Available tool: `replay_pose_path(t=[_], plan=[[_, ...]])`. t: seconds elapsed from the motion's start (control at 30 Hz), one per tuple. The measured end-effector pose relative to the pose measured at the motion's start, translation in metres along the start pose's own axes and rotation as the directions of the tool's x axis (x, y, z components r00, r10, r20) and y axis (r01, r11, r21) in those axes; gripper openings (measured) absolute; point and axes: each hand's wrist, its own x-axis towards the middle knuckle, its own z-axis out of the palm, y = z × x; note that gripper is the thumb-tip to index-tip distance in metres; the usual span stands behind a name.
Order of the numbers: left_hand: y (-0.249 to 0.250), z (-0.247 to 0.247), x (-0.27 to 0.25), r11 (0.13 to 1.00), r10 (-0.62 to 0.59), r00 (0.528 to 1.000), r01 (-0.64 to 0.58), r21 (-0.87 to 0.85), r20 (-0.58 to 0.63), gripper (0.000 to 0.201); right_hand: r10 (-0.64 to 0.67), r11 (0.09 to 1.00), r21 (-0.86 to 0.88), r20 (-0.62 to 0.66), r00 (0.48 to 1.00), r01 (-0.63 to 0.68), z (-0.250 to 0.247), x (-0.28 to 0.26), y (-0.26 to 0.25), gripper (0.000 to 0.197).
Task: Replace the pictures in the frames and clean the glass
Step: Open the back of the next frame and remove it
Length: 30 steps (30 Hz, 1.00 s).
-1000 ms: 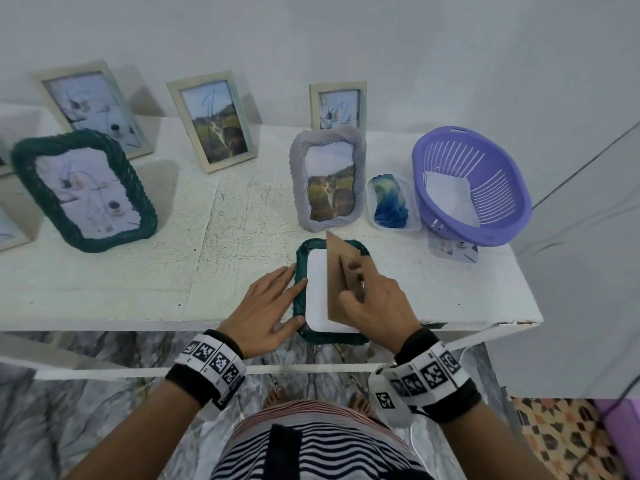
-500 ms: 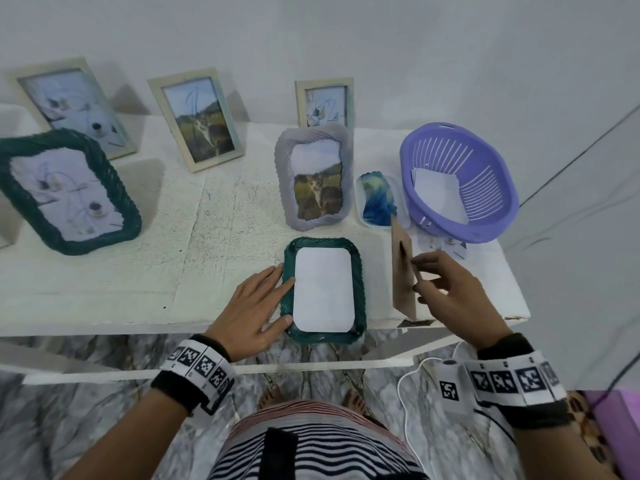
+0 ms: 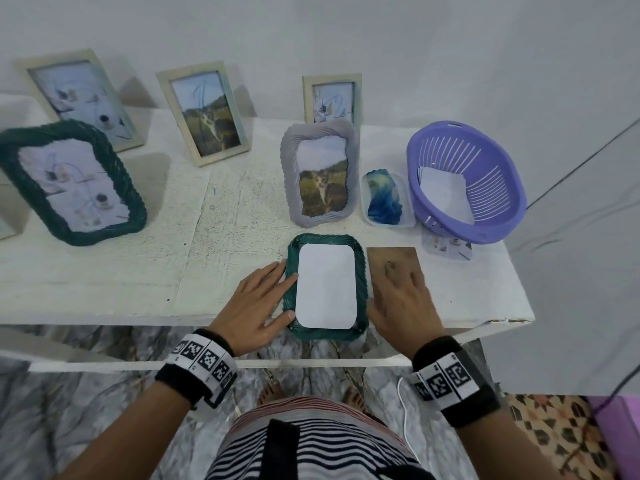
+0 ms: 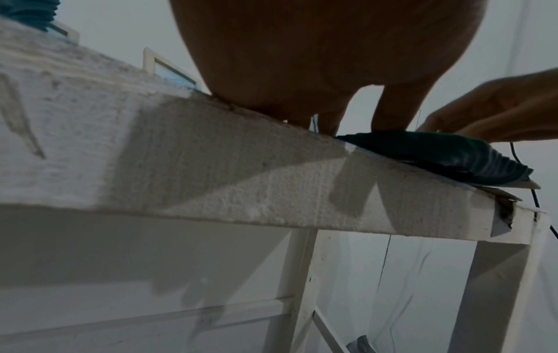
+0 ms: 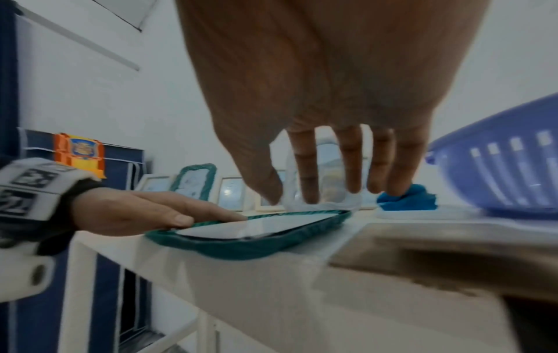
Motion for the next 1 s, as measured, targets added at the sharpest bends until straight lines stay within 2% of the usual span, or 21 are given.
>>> replay_pose_path(t=[0.1,0.2,0.3,0.67,0.87,1.0], plan=[[-0.001,0.0,0.0,1.0,0.0,1.0,0.0,0.007,0.001,0.075,-0.224,0.962,0.146,-0.047,0.973,0.229,0.005,-0.001,-0.021,0.033],[-0.001,0.0,0.0,1.0,0.0,1.0,-0.001,0.012,0.009,0.074,-0.327,0.932,0.17,0.021,0.945,0.319,0.013,0.001,-0.032,0.039],[-0.001,0.0,0.0,1.0,0.009,1.0,-0.009,0.011,-0.004,0.075,-0.328,0.935,0.16,0.059,0.943,0.315,0.014,0.005,-0.034,0.041],[-0.002,0.0,0.0,1.0,0.012,1.0,-0.012,-0.001,-0.02,0.075,-0.34,0.936,0.108,0.021,0.94,0.336,0.02,-0.005,-0.037,0.033],[-0.001,0.001,0.001,1.0,0.012,0.999,-0.013,-0.006,-0.042,0.074,-0.386,0.901,0.17,-0.102,0.917,0.398,0.016,-0.009,-0.038,0.022],[0.005,0.001,0.003,0.999,-0.032,0.996,0.031,-0.014,-0.08,0.075,-0.354,0.901,0.2,-0.175,0.919,0.386,0.011,-0.011,-0.04,0.028]])
